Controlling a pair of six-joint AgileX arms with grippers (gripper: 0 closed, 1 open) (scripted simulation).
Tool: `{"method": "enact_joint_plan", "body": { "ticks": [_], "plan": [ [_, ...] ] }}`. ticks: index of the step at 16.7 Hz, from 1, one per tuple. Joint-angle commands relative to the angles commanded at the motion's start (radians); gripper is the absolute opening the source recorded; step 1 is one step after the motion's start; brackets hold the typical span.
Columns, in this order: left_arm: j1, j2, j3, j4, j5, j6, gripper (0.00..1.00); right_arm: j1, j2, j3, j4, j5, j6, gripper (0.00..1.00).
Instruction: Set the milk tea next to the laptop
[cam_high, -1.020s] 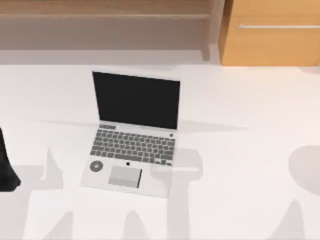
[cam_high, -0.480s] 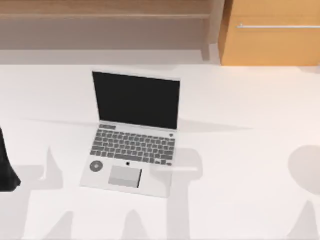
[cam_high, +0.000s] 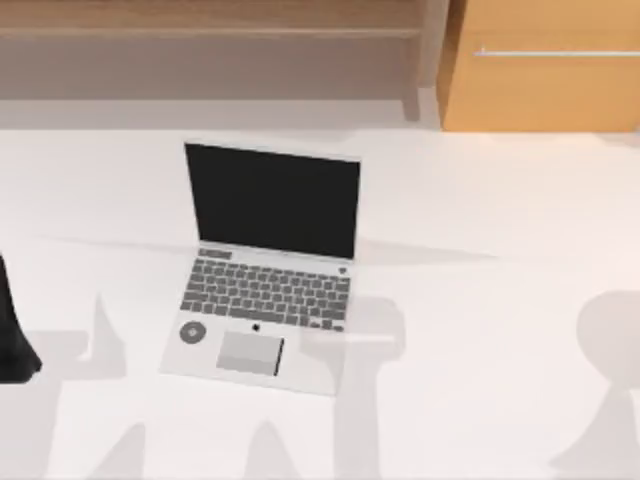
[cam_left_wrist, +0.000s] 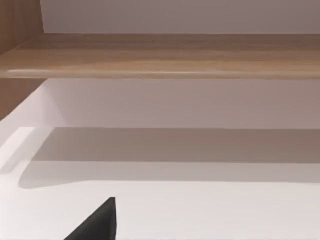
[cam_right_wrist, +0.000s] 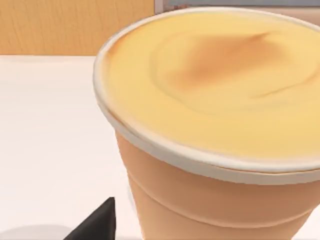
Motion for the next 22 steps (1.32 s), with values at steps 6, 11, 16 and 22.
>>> {"method": "enact_joint_plan", "body": {
  "ticks": [6,11,16,22],
  "plan": [
    [0.0,0.0,0.0,0.0,0.0,0.0,1.0,0.12,0.433,0.049,0.393,0.118,0.05,1.0],
    [0.0,0.0,0.0,0.0,0.0,0.0,1.0,0.193,0.616,0.069,0.57,0.19,0.076,1.0],
    [0.0,0.0,0.0,0.0,0.0,0.0,1.0,0.195,0.621,0.07,0.575,0.192,0.077,1.0],
    [0.0,0.0,0.0,0.0,0.0,0.0,1.0,0.195,0.621,0.07,0.575,0.192,0.077,0.55]
  ]
}}
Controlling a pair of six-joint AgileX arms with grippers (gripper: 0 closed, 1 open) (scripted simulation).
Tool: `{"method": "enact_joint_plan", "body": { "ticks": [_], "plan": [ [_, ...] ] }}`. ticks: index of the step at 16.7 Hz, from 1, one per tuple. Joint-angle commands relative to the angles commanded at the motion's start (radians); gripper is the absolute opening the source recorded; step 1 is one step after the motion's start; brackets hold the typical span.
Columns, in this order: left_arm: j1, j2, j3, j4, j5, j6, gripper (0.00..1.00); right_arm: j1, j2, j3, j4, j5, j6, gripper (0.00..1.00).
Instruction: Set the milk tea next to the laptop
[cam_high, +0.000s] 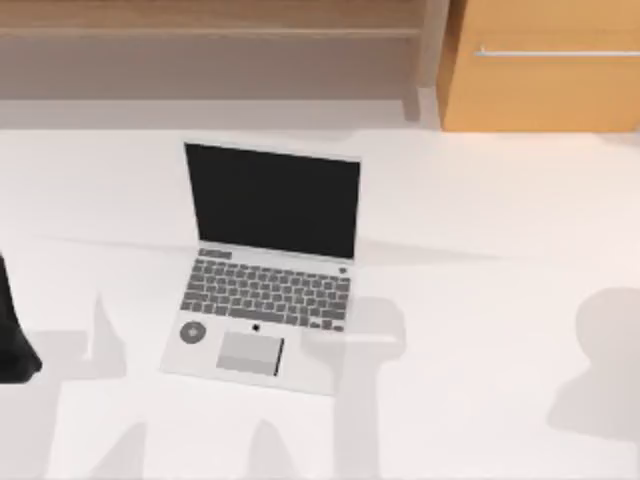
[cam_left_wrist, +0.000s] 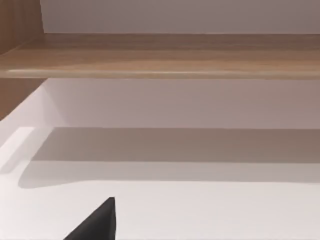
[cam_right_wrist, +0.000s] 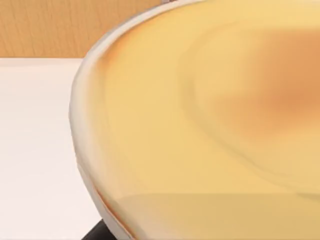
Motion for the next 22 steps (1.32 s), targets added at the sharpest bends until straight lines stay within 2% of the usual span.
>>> {"method": "enact_joint_plan", "body": {
  "ticks": [7,17,22],
  "plan": [
    [0.0,0.0,0.0,0.0,0.0,0.0,1.0,0.0,0.0,0.0,0.0,0.0,0.0,0.02],
    [0.0,0.0,0.0,0.0,0.0,0.0,1.0,0.0,-0.003,-0.001,-0.004,-0.001,0.002,0.0],
    [0.0,0.0,0.0,0.0,0.0,0.0,1.0,0.001,-0.071,0.01,-0.085,-0.001,0.001,0.0]
  ]
}}
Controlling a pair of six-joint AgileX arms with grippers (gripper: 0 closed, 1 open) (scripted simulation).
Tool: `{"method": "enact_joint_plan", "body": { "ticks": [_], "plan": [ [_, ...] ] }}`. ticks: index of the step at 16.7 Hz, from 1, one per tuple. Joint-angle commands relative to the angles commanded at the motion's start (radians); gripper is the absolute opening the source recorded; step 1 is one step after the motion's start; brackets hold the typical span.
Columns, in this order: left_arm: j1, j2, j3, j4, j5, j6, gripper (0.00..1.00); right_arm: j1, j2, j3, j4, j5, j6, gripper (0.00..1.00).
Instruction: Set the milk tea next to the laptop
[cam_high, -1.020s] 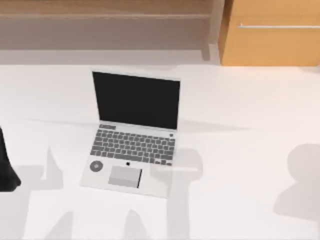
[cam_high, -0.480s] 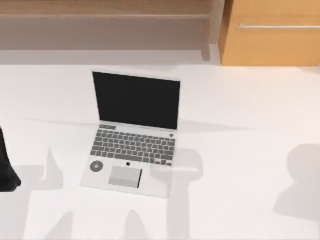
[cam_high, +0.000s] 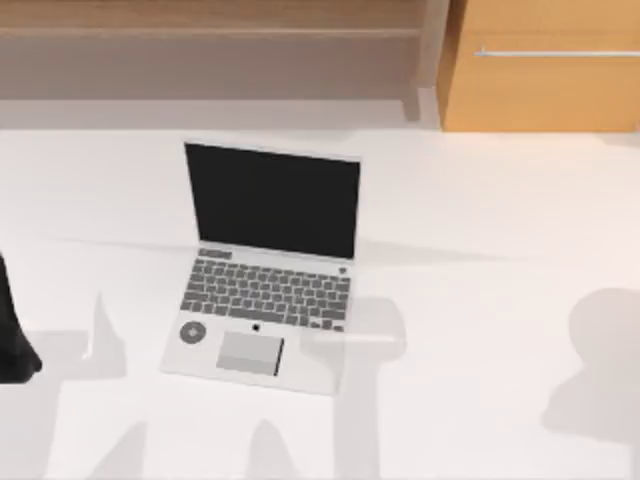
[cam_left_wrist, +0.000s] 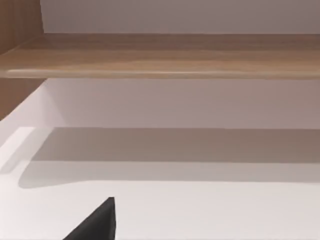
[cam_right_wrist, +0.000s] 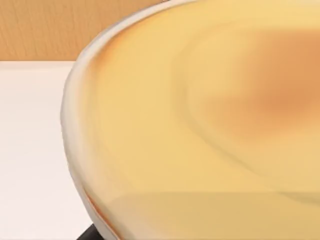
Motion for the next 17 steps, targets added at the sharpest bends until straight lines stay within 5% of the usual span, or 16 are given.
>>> {"method": "enact_joint_plan", "body": {
  "ticks": [9,17],
  "plan": [
    [0.0,0.0,0.0,0.0,0.0,0.0,1.0,0.029,-0.04,0.031,-0.019,0.027,0.004,0.0],
    [0.0,0.0,0.0,0.0,0.0,0.0,1.0,0.47,0.003,0.305,-0.101,0.422,0.072,0.0]
  ]
}}
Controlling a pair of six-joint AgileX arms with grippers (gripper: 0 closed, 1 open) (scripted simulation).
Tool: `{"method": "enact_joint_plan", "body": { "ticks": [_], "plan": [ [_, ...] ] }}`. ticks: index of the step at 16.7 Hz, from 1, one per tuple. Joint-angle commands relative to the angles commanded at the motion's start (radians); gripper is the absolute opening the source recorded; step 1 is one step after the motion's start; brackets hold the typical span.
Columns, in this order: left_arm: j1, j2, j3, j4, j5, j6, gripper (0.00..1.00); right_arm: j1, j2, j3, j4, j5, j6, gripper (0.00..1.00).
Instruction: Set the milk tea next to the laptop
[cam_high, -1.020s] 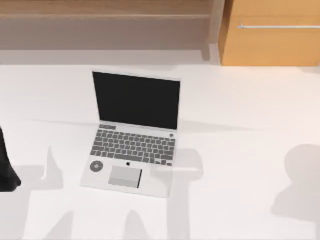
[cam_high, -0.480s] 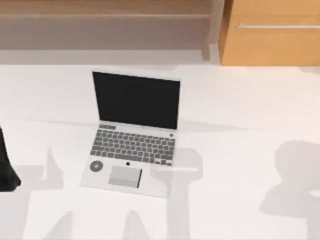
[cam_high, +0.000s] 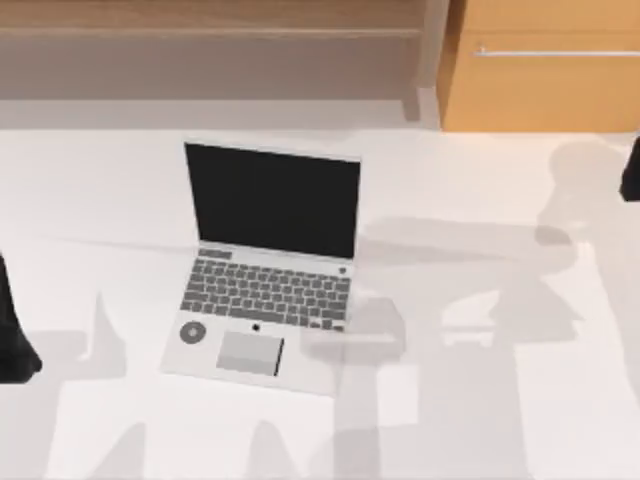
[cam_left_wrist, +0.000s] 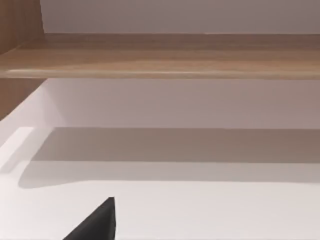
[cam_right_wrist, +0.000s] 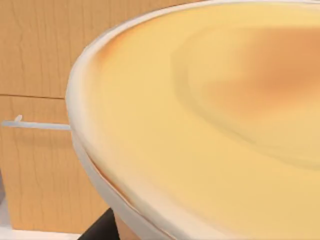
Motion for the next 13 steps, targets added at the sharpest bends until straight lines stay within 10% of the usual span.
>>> {"method": "enact_joint_plan", "body": {
  "ticks": [13],
  "plan": [
    [0.0,0.0,0.0,0.0,0.0,0.0,1.0,0.765,0.187,0.211,-0.304,0.727,0.321,0.0]
  ]
}}
